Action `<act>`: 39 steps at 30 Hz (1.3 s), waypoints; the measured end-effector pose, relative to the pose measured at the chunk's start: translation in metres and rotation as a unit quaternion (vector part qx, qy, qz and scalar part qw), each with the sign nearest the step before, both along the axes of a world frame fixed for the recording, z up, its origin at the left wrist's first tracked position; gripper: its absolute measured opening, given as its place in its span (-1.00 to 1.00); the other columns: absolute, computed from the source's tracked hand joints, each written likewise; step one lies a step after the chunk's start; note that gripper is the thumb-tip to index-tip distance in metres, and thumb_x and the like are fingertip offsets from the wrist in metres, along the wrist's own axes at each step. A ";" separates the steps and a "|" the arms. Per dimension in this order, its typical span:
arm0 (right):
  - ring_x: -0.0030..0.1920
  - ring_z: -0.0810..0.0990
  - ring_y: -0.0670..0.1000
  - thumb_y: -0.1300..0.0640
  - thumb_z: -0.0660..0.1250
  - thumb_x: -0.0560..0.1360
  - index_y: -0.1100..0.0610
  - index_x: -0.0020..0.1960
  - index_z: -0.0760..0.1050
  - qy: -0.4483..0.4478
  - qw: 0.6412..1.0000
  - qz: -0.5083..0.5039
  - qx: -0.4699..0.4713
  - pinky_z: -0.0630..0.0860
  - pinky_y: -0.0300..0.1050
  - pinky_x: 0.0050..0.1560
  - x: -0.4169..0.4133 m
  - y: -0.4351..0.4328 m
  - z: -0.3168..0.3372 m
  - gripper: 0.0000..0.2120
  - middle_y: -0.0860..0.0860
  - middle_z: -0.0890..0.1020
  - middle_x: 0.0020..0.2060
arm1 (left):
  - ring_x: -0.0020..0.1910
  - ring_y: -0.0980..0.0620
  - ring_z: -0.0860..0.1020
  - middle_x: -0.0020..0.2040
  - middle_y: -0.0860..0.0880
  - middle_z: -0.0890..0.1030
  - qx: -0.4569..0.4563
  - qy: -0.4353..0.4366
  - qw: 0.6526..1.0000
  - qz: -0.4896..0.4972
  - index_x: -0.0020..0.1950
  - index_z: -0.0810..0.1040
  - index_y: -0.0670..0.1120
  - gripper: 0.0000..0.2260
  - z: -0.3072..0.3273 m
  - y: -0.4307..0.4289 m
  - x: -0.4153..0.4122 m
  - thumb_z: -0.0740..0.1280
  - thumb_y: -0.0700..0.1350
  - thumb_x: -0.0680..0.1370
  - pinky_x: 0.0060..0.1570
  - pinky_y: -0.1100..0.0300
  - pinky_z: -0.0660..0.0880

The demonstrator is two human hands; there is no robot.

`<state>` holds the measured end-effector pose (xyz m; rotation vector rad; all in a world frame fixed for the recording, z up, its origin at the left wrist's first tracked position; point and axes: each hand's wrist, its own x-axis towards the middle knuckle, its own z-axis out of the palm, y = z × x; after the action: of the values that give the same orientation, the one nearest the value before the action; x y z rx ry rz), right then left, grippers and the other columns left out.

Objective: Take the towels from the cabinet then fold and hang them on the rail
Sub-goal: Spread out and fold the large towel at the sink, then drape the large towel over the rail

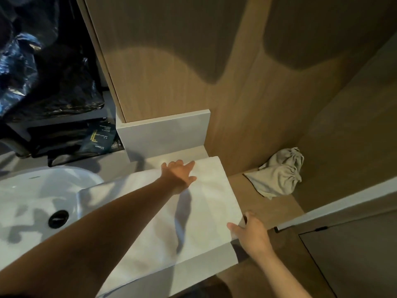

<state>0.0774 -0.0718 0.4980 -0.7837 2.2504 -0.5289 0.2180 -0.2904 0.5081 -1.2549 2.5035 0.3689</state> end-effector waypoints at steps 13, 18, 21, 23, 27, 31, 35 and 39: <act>-0.13 0.73 0.11 0.33 0.46 0.44 0.23 0.05 0.57 -0.447 0.765 -0.426 -0.182 0.63 -0.07 -0.17 0.041 0.011 0.000 -0.80 0.14 0.73 -0.12 | 0.33 -0.12 0.43 0.39 -0.11 0.46 0.088 0.157 0.972 0.154 0.39 0.44 -0.11 -0.29 0.002 -0.017 0.015 0.47 0.25 0.38 0.25 0.08 0.36; 0.08 0.66 0.18 0.36 0.46 0.42 0.25 0.14 0.57 -0.505 0.718 -0.444 -0.182 0.54 0.02 0.21 0.051 0.007 -0.001 -0.70 0.19 0.71 0.00 | -0.19 -0.04 0.50 -0.30 0.00 0.53 0.088 0.279 0.940 0.175 -0.28 0.53 -0.06 -0.67 0.021 -0.016 0.033 0.54 0.15 0.34 -0.25 0.21 0.33; 0.04 0.67 0.13 0.34 0.45 0.44 0.22 0.09 0.58 -0.497 0.746 -0.403 -0.182 0.58 -0.03 0.08 0.045 0.003 0.003 -0.76 0.16 0.72 -0.03 | -0.34 0.02 0.44 -0.39 0.03 0.48 0.086 0.330 0.916 0.211 -0.33 0.53 -0.10 -0.66 0.041 -0.007 0.045 0.59 0.09 0.30 -0.33 0.19 0.33; 0.00 0.69 0.08 0.27 0.44 0.48 0.18 0.08 0.57 -0.433 0.811 -0.339 -0.198 0.59 -0.09 -0.03 0.038 -0.002 0.009 -0.82 0.11 0.73 -0.04 | -0.41 0.06 0.41 -0.44 0.04 0.47 0.074 0.352 0.908 0.216 -0.38 0.53 -0.08 -0.69 0.058 -0.002 0.054 0.59 0.06 0.31 -0.38 0.19 0.30; -0.08 0.69 -0.02 0.15 0.41 0.52 0.10 0.08 0.57 -0.298 0.884 -0.223 -0.282 0.56 -0.24 -0.30 0.018 -0.019 0.041 -0.86 0.00 0.73 -0.08 | -0.45 0.09 0.43 -0.48 0.07 0.47 0.037 0.369 0.896 0.244 -0.36 0.58 -0.07 -0.71 0.106 0.006 0.075 0.55 0.11 0.34 -0.44 0.24 0.31; -0.24 0.66 -0.04 0.17 0.40 0.52 0.19 0.07 0.60 -0.257 0.874 -0.104 -0.399 0.54 -0.25 -0.35 0.000 -0.047 0.096 -0.85 0.04 0.72 -0.15 | -0.52 0.19 0.45 -0.49 0.06 0.53 -0.069 0.428 0.866 0.249 -0.41 0.57 -0.05 -0.70 0.161 0.023 0.091 0.52 0.11 0.37 -0.50 0.35 0.31; -0.33 0.62 -0.17 0.13 0.42 0.51 0.17 -0.12 0.59 -0.232 0.839 -0.038 -0.491 0.55 -0.30 -0.31 -0.008 -0.072 0.161 -0.90 -0.16 0.62 -0.39 | -0.42 0.36 0.51 -0.45 0.09 0.54 -0.172 0.487 0.813 0.269 -0.38 0.53 0.03 -0.75 0.211 0.046 0.102 0.50 0.05 0.42 -0.44 0.50 0.35; -0.34 0.56 -0.08 0.09 0.41 0.52 0.24 -0.13 0.59 -0.175 0.794 0.044 -0.580 0.51 -0.30 -0.32 0.000 -0.088 0.232 -0.80 0.10 0.61 -0.33 | -0.25 0.41 0.52 -0.34 0.16 0.58 -0.268 0.552 0.744 0.264 -0.25 0.52 0.14 -0.85 0.255 0.068 0.116 0.42 0.06 0.48 -0.36 0.53 0.35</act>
<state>0.0773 -0.1594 0.7303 -1.1951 1.3457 -1.9035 0.3339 -0.2228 0.7628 -2.6128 3.2467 0.7166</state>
